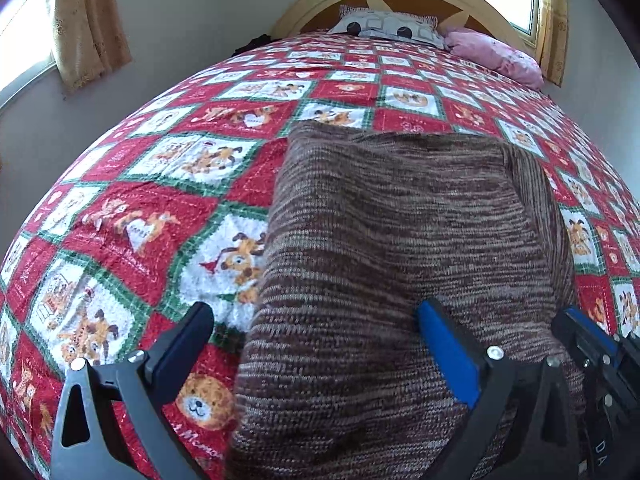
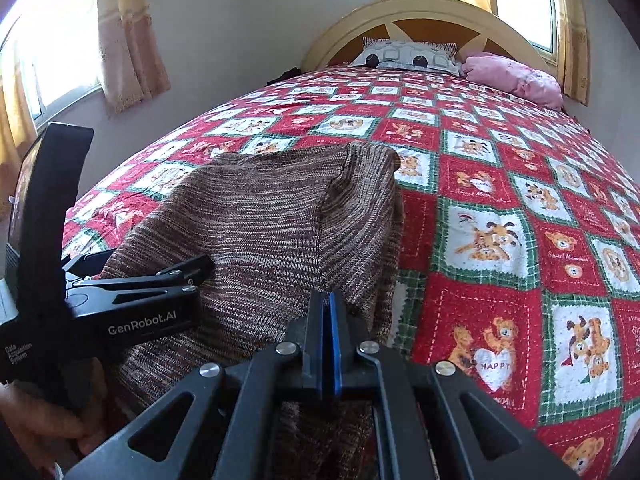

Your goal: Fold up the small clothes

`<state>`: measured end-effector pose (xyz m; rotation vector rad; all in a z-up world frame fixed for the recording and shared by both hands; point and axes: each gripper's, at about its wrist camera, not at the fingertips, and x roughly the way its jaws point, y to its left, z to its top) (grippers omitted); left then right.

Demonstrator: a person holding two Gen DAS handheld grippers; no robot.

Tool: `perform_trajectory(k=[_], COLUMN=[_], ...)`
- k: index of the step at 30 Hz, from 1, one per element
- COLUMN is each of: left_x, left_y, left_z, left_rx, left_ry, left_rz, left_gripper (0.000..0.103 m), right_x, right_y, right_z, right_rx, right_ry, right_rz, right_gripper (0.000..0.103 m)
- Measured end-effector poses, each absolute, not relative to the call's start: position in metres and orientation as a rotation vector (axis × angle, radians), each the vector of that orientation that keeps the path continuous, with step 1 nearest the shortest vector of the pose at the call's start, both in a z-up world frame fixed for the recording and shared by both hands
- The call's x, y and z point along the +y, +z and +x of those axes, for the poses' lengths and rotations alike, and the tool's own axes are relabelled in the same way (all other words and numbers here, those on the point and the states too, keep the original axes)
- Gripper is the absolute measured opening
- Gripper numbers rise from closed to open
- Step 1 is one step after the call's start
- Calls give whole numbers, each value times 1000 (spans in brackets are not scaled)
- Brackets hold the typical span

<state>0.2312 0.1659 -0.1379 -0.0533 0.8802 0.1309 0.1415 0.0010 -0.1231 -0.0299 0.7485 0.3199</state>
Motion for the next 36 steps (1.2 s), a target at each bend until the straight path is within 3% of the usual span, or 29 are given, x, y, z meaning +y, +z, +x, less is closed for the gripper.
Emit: perform_trajectory(k=[12, 14, 16, 17, 26, 36], left_x=[176, 177, 176, 177, 161, 150], left_y=[-136, -134, -133, -134, -125, -34], left_z=[173, 151, 130, 123, 69, 24], left_rx=[982, 959, 937, 943, 967, 654], left_ry=[52, 51, 43, 39, 51, 19], left_rz=[-136, -105, -77, -84, -1, 33], left_gripper=[103, 103, 103, 103, 103, 103], right_x=[20, 16, 12, 10, -3, -35], right_y=[-122, -120, -117, -116, -112, -41], right_z=[76, 65, 53, 45, -6, -57], right_rx=[764, 771, 771, 770, 836, 678], right_ry=[262, 280, 304, 301, 295, 227], right_rz=[-219, -185, -149, -133, -74, 26], right_gripper=[7, 26, 69, 72, 73, 73])
